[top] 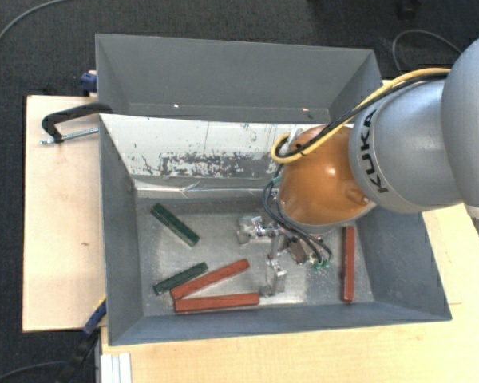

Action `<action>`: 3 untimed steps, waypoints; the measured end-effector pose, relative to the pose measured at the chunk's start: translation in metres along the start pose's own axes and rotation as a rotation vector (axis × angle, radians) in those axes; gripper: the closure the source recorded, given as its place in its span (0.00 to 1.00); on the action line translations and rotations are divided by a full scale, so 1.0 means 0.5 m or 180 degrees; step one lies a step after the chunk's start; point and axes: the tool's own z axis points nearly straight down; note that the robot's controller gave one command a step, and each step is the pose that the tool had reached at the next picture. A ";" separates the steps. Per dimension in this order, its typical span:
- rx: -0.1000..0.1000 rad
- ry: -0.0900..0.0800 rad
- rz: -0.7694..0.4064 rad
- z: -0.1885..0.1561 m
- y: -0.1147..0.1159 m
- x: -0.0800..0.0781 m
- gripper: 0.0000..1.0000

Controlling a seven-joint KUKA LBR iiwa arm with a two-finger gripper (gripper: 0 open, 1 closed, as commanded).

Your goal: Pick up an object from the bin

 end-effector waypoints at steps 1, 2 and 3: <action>0.0003 -0.0033 -0.0139 -0.001 0.027 -0.073 0.00; 0.0002 -0.0021 -0.0132 -0.001 0.025 -0.069 1.00; 0.0002 -0.0020 -0.0133 -0.001 0.025 -0.069 0.00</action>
Offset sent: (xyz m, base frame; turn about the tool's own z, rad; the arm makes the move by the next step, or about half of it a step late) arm 0.0283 0.0212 -0.0006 -0.0430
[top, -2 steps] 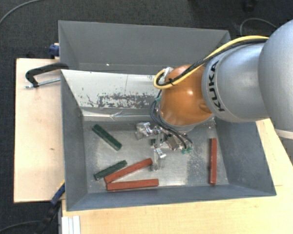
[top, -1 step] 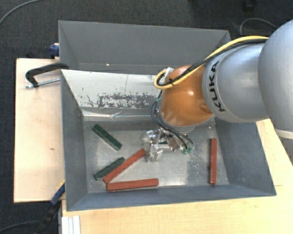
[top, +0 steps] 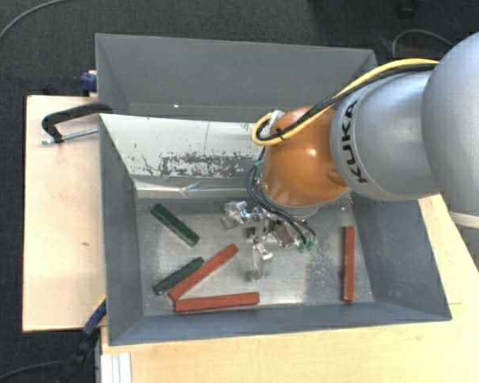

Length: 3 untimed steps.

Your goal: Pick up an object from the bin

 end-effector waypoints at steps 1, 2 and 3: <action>-0.0001 -0.0015 -0.1527 -0.001 0.085 -0.144 0.00; -0.0004 -0.0003 -0.1518 0.000 0.082 -0.142 1.00; 0.0008 -0.0023 -0.2980 -0.321 0.154 -0.105 1.00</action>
Offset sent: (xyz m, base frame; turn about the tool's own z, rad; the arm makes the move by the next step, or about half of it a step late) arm 0.0522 0.0607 -0.0009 -0.4792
